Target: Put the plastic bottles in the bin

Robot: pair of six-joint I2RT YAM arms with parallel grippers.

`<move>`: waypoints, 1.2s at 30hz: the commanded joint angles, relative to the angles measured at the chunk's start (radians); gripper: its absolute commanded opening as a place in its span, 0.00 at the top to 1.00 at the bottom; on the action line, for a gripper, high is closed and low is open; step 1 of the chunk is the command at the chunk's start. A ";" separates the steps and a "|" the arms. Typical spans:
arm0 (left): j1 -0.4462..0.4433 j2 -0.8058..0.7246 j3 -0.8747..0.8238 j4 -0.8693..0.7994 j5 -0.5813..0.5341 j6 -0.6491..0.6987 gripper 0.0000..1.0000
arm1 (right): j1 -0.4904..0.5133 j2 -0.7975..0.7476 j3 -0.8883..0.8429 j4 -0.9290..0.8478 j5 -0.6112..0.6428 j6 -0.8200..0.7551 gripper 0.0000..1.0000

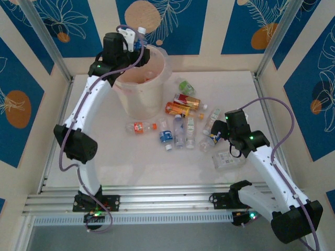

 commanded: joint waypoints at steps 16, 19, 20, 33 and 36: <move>0.088 0.269 0.282 -0.329 0.269 0.065 0.29 | 0.009 -0.009 0.014 -0.057 0.004 0.046 0.01; 0.088 0.285 0.286 -0.353 0.299 0.073 0.29 | 0.009 -0.006 0.011 -0.053 0.000 0.050 0.01; 0.088 0.291 0.289 -0.361 0.304 0.076 0.29 | 0.009 -0.005 0.011 -0.050 0.000 0.052 0.01; 0.088 0.384 0.335 -0.458 0.373 0.137 0.27 | 0.010 0.014 0.003 -0.043 -0.005 0.052 0.01; 0.088 0.406 0.344 -0.484 0.379 0.155 0.27 | 0.010 0.016 0.003 -0.043 -0.005 0.052 0.01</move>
